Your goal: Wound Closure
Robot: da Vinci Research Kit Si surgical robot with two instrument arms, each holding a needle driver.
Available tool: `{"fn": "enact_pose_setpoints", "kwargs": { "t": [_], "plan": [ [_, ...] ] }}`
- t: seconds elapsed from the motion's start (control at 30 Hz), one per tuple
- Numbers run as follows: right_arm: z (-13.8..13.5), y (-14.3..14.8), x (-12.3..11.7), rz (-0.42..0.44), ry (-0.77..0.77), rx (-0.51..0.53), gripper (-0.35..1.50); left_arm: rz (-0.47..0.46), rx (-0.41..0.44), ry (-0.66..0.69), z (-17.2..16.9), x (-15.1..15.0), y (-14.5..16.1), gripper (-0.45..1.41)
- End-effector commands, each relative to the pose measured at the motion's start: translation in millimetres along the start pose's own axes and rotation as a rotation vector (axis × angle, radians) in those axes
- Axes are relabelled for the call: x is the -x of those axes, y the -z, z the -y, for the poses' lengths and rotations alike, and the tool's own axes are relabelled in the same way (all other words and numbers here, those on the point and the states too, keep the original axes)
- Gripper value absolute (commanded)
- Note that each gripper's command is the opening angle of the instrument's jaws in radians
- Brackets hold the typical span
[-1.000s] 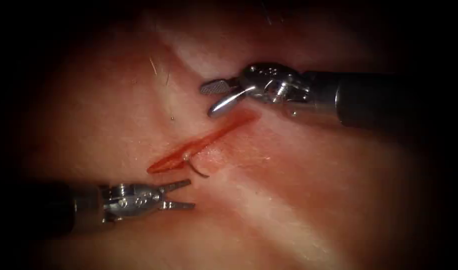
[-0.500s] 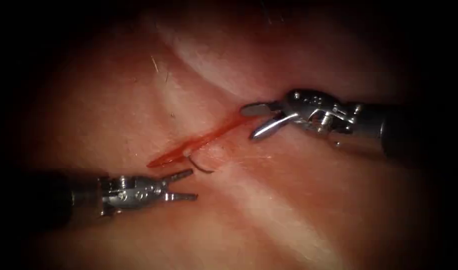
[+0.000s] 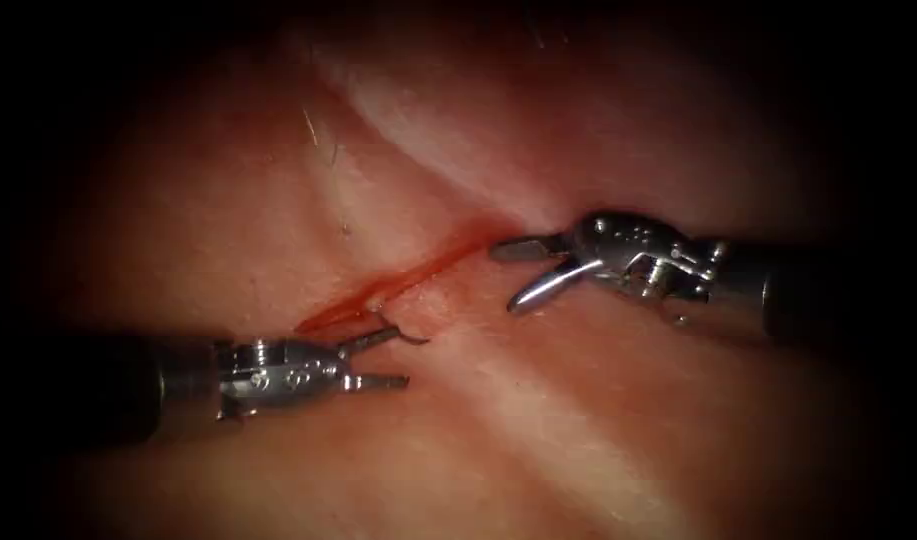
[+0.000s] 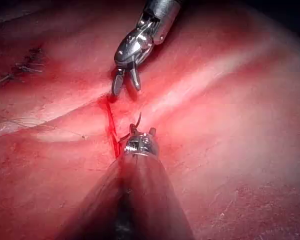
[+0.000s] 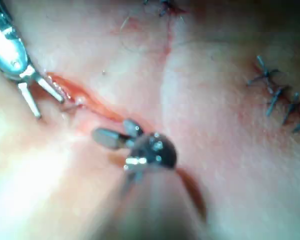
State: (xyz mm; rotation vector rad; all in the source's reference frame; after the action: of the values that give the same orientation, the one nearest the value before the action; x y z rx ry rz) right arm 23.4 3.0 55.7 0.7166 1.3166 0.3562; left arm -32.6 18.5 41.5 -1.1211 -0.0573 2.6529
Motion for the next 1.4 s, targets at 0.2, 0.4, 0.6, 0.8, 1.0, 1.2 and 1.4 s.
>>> {"fn": "enact_pose_setpoints", "kwargs": {
  "t": [0.2,0.4,0.6,0.8,1.0,1.2,1.4],
  "plan": [
    [-0.6,-1.0,0.1,-0.001,0.003,-0.003,0.93,0.007,-0.014,0.01,0.5,-0.1,-2.0,0.69],
    [-0.5,-1.2,0.3,0.001,0.005,-0.008,0.93,0.009,-0.02,0.01,1.5,0.5,-3.3,0.71],
    [-0.6,-1.4,0.4,0.001,0.001,-0.006,0.91,0.02,-0.037,0.017,2.3,0.6,-4.1,0.59],
    [-0.7,-1.3,0.4,-0.002,-0.006,-0.005,0.86,0.041,-0.076,0.061,2.0,1.1,-3.9,-0.45],
    [-0.8,-1.3,0.5,-0.006,-0.018,-0.004,0.83,0.082,-0.129,0.127,1.2,1.3,-3.0,-0.45],
    [-0.8,-1.3,0.5,-0.006,-0.03,-0.004,0.83,0.022,-0.036,0.255,-0.8,-0.5,-3.0,-0.45],
    [-0.6,-1.5,0.8,-0.003,-0.062,-0.023,0.86,-0.098,0.061,0.321,-3.3,-3.5,-2.6,-0.45]
  ]
}}
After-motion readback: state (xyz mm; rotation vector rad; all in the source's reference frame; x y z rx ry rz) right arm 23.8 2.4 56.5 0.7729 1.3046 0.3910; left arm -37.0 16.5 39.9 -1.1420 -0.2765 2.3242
